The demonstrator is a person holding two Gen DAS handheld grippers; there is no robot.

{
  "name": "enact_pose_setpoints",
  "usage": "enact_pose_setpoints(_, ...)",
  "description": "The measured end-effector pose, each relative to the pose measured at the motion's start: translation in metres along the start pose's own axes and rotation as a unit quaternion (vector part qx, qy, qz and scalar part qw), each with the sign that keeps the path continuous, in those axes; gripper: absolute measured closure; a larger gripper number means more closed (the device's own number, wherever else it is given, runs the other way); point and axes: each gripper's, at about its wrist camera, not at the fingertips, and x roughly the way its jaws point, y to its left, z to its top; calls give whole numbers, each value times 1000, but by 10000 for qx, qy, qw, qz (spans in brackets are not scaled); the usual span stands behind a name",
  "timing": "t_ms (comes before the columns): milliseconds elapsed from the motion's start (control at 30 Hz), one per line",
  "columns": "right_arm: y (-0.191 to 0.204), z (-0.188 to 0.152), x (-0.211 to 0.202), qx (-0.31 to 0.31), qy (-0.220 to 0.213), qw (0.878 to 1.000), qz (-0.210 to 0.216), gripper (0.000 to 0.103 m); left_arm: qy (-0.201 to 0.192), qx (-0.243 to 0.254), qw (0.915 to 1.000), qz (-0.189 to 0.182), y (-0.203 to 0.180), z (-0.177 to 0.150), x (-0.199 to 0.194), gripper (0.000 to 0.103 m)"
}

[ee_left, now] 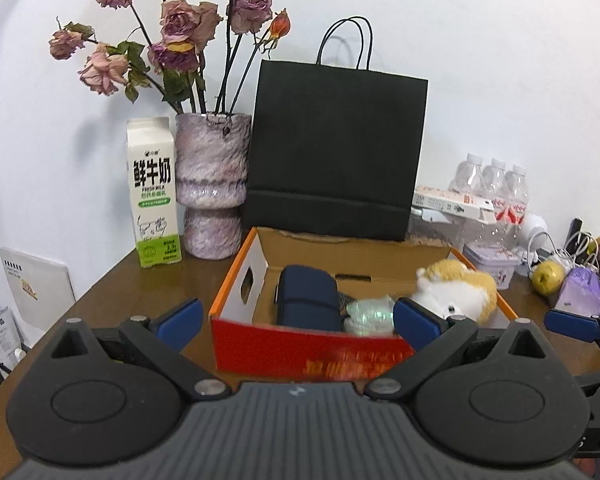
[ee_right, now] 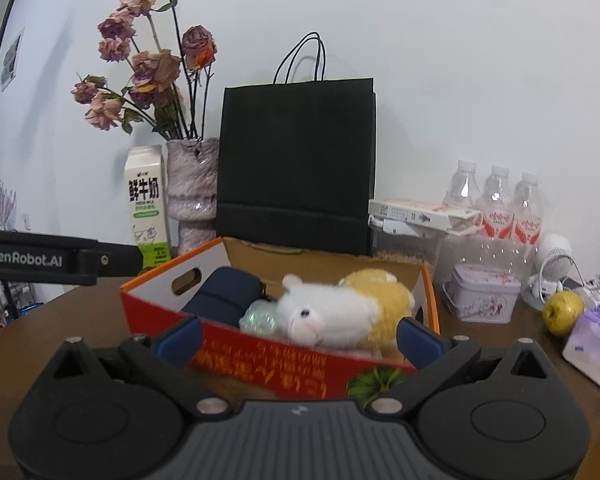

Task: Organize objects
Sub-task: 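Withdraw both grippers from the box toward the lilac pouch and rose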

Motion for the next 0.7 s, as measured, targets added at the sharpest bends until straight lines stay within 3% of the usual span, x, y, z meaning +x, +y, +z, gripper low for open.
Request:
enact_pose_setpoints(233, 11, -27, -24, -91, 240, 9997, 37, 0, 151, 43, 9999, 3, 2, -25, -25, 0)
enact_pose_setpoints(700, 34, -70, -78, -198, 610, 9979, 124, 0, 878, 193, 9959, -93, 9, -90, -64, 0)
